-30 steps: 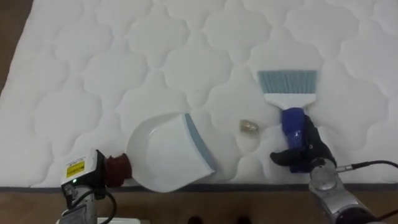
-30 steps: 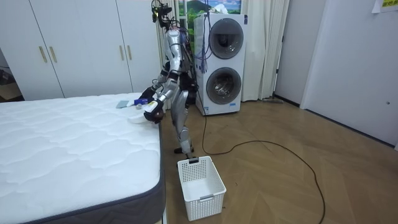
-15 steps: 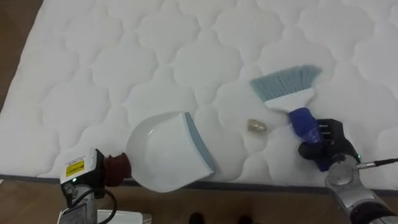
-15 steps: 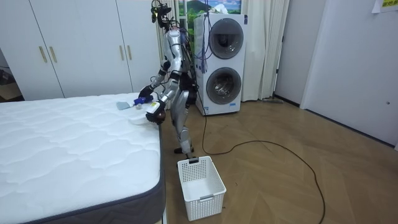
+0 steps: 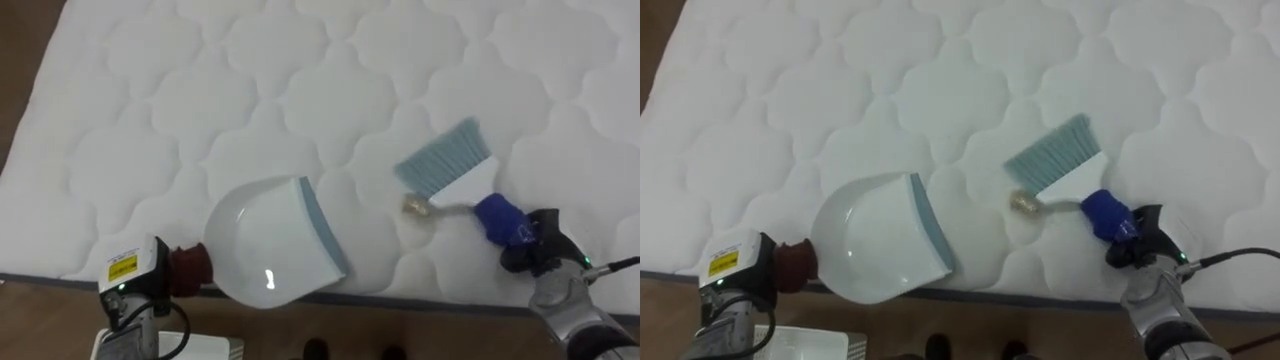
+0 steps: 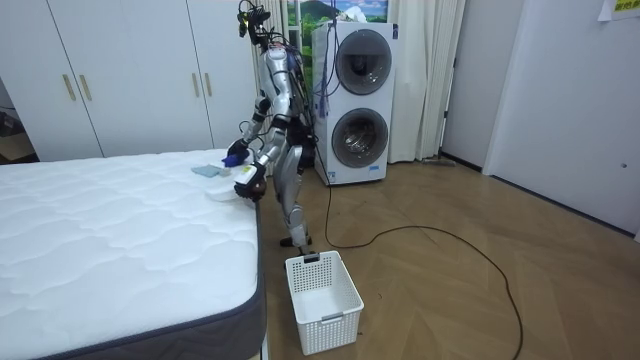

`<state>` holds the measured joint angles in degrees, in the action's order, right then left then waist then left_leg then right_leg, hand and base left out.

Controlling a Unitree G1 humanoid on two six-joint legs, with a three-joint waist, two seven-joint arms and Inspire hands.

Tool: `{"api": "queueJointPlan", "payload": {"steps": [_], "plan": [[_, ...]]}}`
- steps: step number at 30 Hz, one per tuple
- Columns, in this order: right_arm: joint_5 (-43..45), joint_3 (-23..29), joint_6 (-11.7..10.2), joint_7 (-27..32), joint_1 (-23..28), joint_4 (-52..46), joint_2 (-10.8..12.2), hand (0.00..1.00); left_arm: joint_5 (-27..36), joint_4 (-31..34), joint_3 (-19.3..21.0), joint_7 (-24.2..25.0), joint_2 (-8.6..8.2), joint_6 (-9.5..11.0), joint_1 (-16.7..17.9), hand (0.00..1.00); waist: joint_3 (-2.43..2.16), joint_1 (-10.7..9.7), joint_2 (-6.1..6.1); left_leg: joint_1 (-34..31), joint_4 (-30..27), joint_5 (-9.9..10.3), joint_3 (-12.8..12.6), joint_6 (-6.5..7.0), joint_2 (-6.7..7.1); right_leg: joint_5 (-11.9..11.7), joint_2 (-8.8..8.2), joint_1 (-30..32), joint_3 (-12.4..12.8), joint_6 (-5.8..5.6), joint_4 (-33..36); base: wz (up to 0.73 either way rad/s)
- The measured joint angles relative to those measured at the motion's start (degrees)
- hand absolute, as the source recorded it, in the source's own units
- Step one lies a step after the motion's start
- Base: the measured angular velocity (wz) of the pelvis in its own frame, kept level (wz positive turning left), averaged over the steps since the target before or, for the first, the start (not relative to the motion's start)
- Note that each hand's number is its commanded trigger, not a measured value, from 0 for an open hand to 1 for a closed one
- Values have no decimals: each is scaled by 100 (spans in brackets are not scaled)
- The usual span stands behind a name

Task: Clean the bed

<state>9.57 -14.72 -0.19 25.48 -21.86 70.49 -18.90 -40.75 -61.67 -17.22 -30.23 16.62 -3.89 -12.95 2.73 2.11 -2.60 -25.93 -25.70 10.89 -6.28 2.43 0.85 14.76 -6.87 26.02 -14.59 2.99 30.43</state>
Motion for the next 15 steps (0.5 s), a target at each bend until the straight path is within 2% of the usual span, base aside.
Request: {"api": "queueJointPlan", "payload": {"steps": [12,15], "plan": [[-10,-147,33,88,-37,67,1,100,12,131,-96,64,0,-119,-2,100,10,3,18,-3,2,0,2,0,1,8,-8,8,0,-1,17,0],[-275,-148,34,116,-72,67,1,100,6,257,-108,50,1,-160,-10,100,18,3,40,-45,-1,-2,12,2,6,19,-10,50,5,-6,39,3]]}}
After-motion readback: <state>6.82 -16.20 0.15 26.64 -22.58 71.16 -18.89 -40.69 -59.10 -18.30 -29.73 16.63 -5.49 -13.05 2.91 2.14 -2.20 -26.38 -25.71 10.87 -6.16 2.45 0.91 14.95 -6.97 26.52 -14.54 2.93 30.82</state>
